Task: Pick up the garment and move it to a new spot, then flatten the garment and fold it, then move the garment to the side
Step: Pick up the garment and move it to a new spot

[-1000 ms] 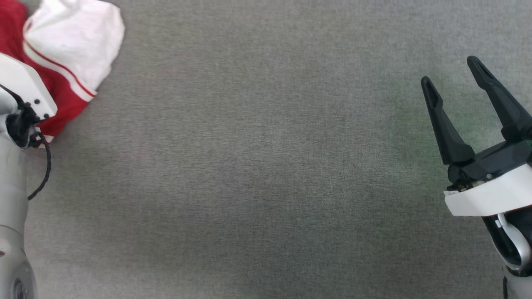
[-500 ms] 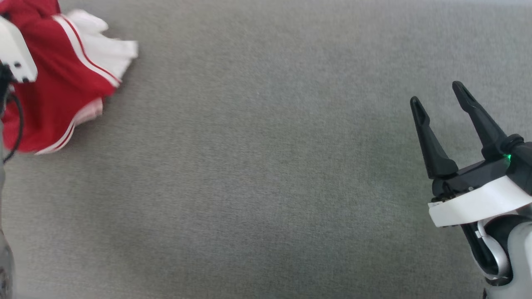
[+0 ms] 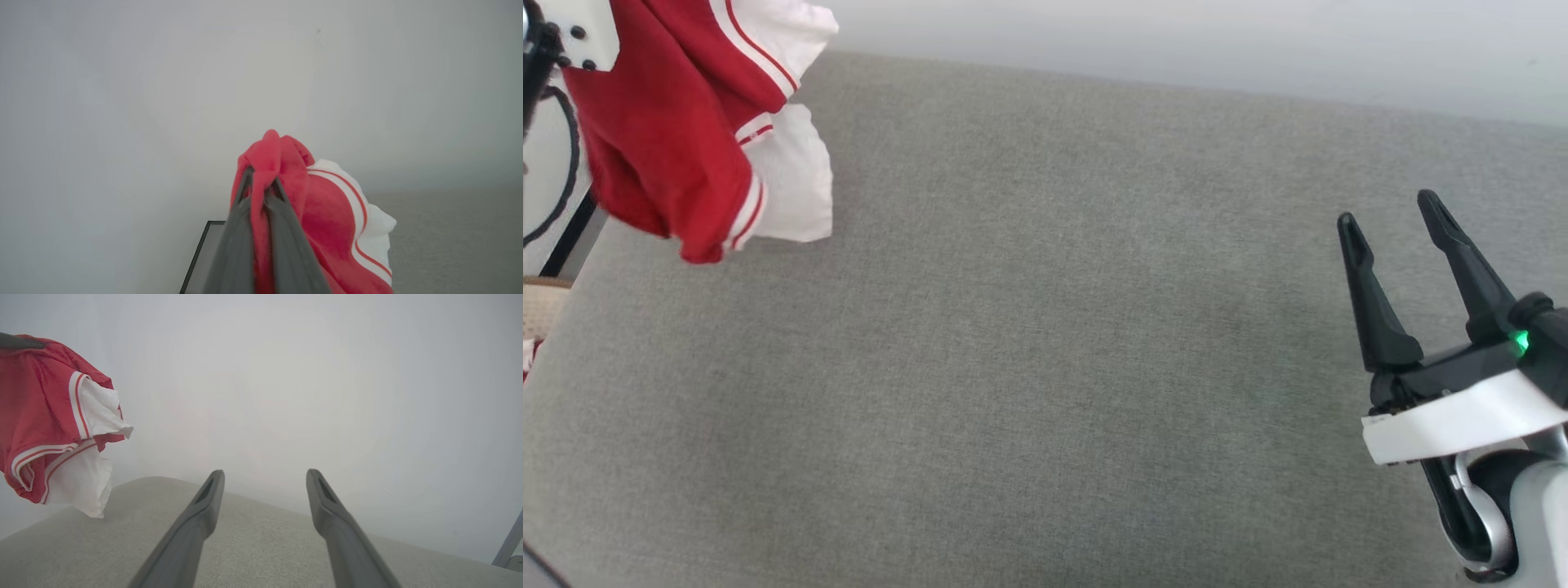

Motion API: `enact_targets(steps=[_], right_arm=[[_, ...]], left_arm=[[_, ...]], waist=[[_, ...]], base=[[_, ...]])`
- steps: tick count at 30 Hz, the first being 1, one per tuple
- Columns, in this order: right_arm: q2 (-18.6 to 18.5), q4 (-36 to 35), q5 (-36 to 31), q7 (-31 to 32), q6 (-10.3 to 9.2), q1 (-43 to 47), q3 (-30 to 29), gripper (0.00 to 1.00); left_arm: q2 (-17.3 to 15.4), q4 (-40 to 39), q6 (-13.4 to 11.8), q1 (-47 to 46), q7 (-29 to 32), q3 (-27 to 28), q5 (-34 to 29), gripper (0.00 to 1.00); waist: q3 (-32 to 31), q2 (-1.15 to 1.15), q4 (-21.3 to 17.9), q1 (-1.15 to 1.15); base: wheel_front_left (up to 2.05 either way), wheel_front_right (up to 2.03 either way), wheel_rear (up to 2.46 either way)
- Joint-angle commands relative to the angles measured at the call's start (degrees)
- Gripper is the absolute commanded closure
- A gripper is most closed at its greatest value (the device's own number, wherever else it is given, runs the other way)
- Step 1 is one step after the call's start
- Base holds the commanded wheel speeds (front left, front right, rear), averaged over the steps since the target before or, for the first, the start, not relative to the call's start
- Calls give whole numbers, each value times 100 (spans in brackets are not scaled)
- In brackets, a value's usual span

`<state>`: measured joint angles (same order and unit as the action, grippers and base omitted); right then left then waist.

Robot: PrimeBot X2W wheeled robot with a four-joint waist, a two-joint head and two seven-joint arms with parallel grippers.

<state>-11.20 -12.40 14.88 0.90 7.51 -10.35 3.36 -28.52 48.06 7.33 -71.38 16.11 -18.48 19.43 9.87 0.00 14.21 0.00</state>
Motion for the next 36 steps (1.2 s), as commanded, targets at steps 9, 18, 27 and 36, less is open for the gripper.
enact_targets(steps=[9, 18, 27, 36], right_arm=[[242, 39, -128, -154, -4, 307, -500, 0], [528, 178, -200, -320, -3, 476, -902, 0], [718, 487, -156, -459, -3, 582, -867, 0], [818, 950, 9, -709, -3, 716, -513, 0]], left_arm=[[-596, -1883, 10, 513, 978, -546, 818, 100], [-662, -3666, -164, 972, 2048, -803, 1090, 100], [-500, -4871, -547, 1715, 2889, -1211, 1223, 100], [-294, -5067, -967, 3150, 3178, -1697, 1550, 100]], waist=[[-172, 0, -534, 0], [-196, 0, -1354, 0], [-204, 0, -2171, 0], [-148, 0, -2686, 0]], base=[[0, 0, 0], [0, 0, 0], [0, 0, 0], [0, 0, 0]])
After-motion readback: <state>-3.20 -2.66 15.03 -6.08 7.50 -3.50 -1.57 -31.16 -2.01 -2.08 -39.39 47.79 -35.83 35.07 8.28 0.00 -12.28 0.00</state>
